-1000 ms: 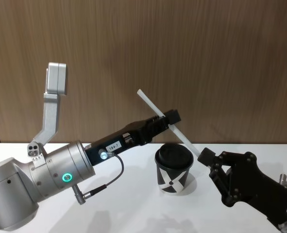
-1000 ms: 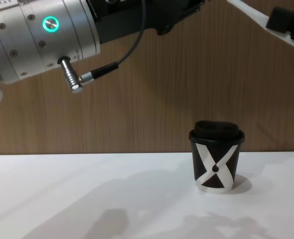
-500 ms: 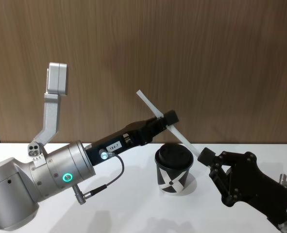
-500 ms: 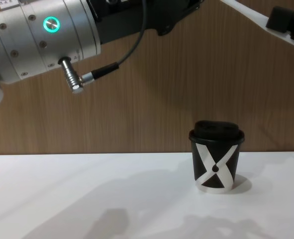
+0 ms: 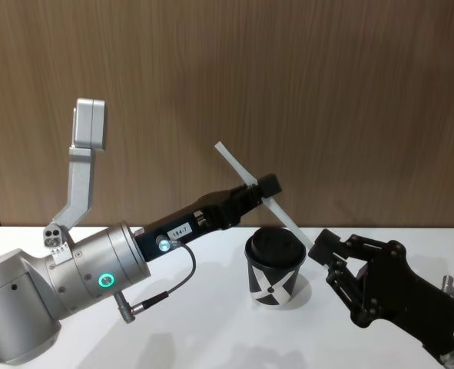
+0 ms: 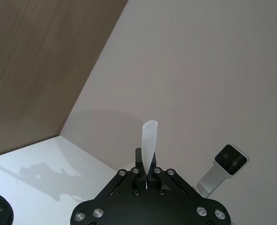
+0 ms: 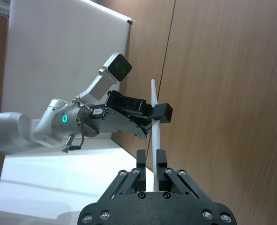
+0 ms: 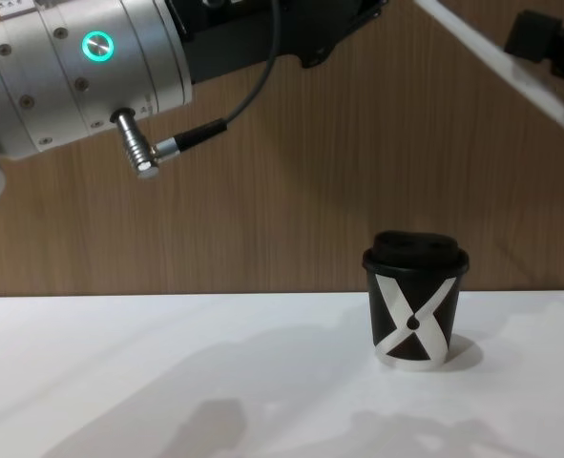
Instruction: Pick up the straw with one hand, pass it to the other hand, and insert it into the cup.
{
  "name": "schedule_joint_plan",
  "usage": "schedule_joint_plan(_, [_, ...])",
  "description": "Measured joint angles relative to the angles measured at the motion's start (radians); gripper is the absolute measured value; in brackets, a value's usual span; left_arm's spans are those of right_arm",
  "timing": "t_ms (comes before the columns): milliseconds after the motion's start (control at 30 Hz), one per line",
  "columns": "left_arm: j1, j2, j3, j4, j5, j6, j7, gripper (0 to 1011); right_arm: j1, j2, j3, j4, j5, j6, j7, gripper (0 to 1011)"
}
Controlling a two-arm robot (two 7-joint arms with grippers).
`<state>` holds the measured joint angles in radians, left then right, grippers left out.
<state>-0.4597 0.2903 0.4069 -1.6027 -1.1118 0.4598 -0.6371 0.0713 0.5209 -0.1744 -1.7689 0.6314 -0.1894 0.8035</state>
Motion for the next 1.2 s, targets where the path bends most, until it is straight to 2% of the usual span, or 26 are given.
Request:
schedule_joint_plan(133, [0.0, 0.0, 0.0, 0.0, 0.0, 0.0, 0.0, 8, 0.0, 0.0, 0.0, 0.0, 0.0, 0.0, 0.0, 258])
schedule_joint_plan(333, [0.0, 0.0, 0.0, 0.0, 0.0, 0.0, 0.0, 7, 0.0, 0.0, 0.0, 0.0, 0.0, 0.0, 0.0, 415])
schedule_joint_plan(367, [0.0, 0.0, 0.001, -0.001, 0.0, -0.001, 0.0, 7, 0.0, 0.0, 0.0, 0.0, 0.0, 0.0, 0.0, 474])
schedule_joint_plan(433, [0.0, 0.001, 0.001, -0.002, 0.001, -0.004, 0.002, 7, 0.0, 0.0, 0.0, 0.0, 0.0, 0.0, 0.0, 513])
schedule_joint_plan(600, [0.001, 0.004, 0.005, -0.009, 0.026, -0.03, 0.017, 7, 0.0, 0.0, 0.0, 0.0, 0.0, 0.0, 0.0, 675])
schedule_joint_plan(933, [0.001, 0.016, 0.021, -0.032, 0.123, -0.121, 0.069, 8, 0.0, 0.0, 0.0, 0.0, 0.0, 0.0, 0.0, 975])
schedule_joint_plan(1200, [-0.004, 0.025, 0.044, -0.05, 0.238, -0.214, 0.137, 7, 0.0, 0.0, 0.0, 0.0, 0.0, 0.0, 0.0, 1001])
